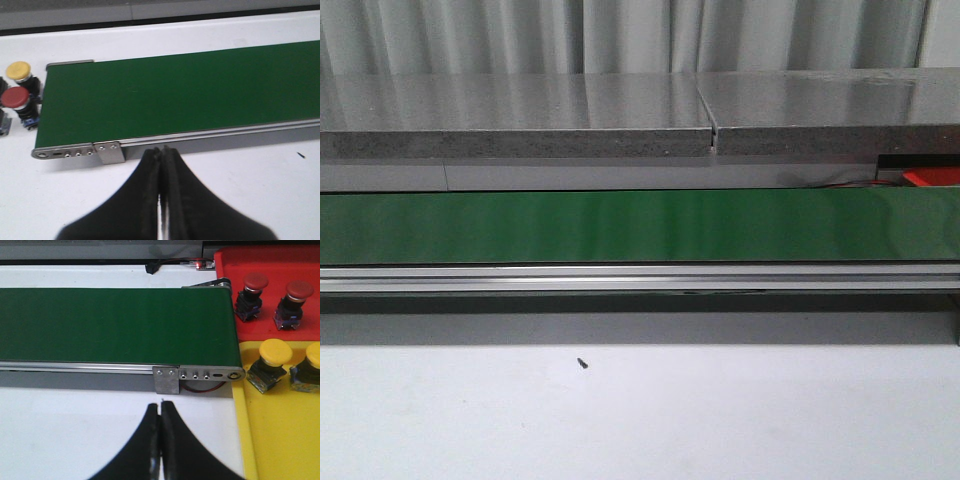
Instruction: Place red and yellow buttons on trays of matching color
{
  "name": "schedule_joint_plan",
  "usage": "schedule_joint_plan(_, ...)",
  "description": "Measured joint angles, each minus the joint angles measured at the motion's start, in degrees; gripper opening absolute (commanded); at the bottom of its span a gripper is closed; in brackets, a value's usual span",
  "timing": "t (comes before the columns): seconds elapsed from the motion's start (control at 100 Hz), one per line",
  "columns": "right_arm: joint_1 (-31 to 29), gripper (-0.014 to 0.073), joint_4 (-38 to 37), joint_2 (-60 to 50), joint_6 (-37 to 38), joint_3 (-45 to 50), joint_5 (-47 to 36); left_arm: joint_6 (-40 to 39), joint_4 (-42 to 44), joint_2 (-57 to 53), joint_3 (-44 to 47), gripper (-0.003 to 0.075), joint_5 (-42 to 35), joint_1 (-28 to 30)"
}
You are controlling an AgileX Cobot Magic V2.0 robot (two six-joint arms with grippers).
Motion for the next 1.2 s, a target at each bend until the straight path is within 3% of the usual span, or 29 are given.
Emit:
schedule_joint_plan(0.38,0.00,-0.0067,0.00,0.00,0.00,0.00,0.00,0.00,-2.92,10.88,-2.98,0.0001,-7.46,11.45)
schedule_joint_plan(0.47,0.00,-0.0067,0.00,0.00,0.00,0.00,0.00,0.00,-3.32,14.18,-5.17,0.0113,-7.46,13.73)
schedule_joint_plan(0.62,0.00,-0.0067,0.00,0.00,0.00,0.00,0.00,0.00,-3.30,19.32,-8.33,0.0441,-7.25,16.36)
schedule_joint_plan(0.69,0.00,-0.0067,0.00,0.00,0.00,0.00,0.00,0.00,-3.41,21.17,-9.48,0.0514,-7.37,16.88)
schedule_joint_plan(0.97,0.00,-0.0067,0.00,0.00,0.00,0.00,0.00,-8.32,-3.57,29.57,-14.95,0.0441,-7.18,19.39)
schedule_joint_plan(1.2,0.00,-0.0067,0.00,0.00,0.00,0.00,0.10,-12.95,-3.68,41.87,-24.61,0.0441,3.35,21.51)
